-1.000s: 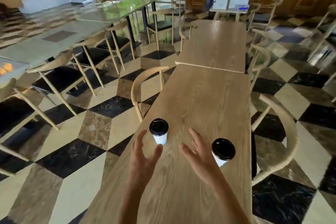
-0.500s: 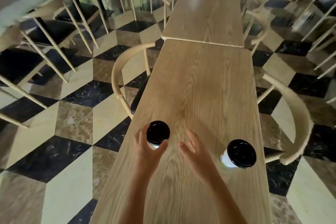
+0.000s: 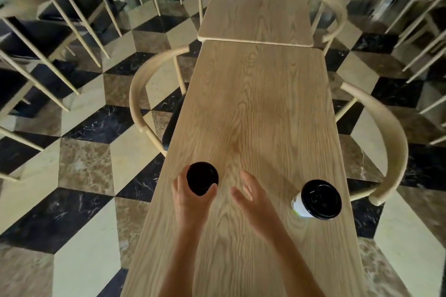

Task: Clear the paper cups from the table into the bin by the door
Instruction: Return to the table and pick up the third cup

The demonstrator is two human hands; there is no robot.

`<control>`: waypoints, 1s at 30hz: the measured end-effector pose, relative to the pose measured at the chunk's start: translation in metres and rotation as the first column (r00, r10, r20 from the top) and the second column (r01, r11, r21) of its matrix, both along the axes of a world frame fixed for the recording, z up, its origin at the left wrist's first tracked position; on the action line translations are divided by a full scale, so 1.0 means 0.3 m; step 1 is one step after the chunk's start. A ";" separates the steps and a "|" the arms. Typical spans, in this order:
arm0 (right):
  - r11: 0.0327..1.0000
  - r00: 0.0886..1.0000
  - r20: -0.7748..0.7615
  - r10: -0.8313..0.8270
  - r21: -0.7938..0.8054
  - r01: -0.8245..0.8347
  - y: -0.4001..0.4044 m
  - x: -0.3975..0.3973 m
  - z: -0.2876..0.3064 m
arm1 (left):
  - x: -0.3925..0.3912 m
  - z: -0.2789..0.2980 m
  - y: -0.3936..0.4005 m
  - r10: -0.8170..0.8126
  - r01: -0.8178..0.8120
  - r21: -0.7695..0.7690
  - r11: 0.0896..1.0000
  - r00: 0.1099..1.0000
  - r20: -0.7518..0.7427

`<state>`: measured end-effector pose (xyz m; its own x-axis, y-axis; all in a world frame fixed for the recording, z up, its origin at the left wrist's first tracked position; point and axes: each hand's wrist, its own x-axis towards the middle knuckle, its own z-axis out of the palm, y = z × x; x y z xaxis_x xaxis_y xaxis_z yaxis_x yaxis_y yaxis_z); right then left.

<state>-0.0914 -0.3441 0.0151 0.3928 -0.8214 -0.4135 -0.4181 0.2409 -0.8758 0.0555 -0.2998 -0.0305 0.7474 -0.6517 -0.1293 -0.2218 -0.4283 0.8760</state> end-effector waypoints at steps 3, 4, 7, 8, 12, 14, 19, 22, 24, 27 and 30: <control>1.000 1.000 0.010 -0.021 0.001 0.021 0.006 -0.010 0.009 | 0.003 0.032 0.009 0.012 -0.012 -0.014 1.000 1.000 -0.007; 0.999 0.999 0.016 -0.034 0.001 0.034 0.010 -0.016 0.013 | 0.002 0.048 0.012 0.014 -0.014 -0.024 1.000 1.000 -0.017; 0.997 0.997 0.019 -0.072 -0.004 0.072 0.020 -0.050 0.038 | -0.011 0.113 0.017 0.005 -0.016 -0.092 0.996 0.994 -0.113; 0.996 0.996 0.021 -0.084 -0.011 0.084 0.023 -0.068 0.052 | -0.021 0.139 0.017 -0.012 -0.006 -0.118 0.993 0.988 -0.151; 0.987 0.988 0.048 -0.146 -0.064 0.149 0.039 -0.165 0.137 | -0.094 0.254 0.033 -0.117 0.035 -0.249 0.968 0.940 -0.321; 0.974 0.977 0.076 -0.200 -0.089 0.207 0.056 -0.230 0.179 | -0.147 0.304 0.042 -0.181 0.037 -0.320 0.947 0.882 -0.435; 0.933 0.948 0.031 -0.316 -0.169 0.317 0.124 -0.444 0.270 | -0.337 0.386 0.057 -0.416 0.180 -0.444 0.878 0.746 -0.520; 0.879 0.905 0.037 -0.424 -0.225 0.421 0.195 -0.635 0.305 | -0.506 0.435 0.077 -0.530 0.296 -0.470 0.832 0.677 -0.511; 0.847 0.872 0.057 -0.485 -0.217 0.485 0.262 -0.779 0.325 | -0.640 0.462 0.098 -0.584 0.359 -0.478 0.801 0.642 -0.497; 0.765 0.805 0.076 -0.589 -0.269 0.585 0.393 -1.016 0.365 | -0.875 0.499 0.162 -0.668 0.454 -0.494 0.741 0.570 -0.479; 0.673 0.724 0.099 -0.683 -0.302 0.676 0.558 -1.264 0.406 | -1.132 0.549 0.263 -0.742 0.532 -0.517 0.670 0.477 -0.470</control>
<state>-0.4707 -0.1766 0.1370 -0.3281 -0.9388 -0.1050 -0.2620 0.1972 -0.9447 -0.2842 -0.2210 0.1340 -0.0803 -0.9910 -0.1068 0.2787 -0.1252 0.9522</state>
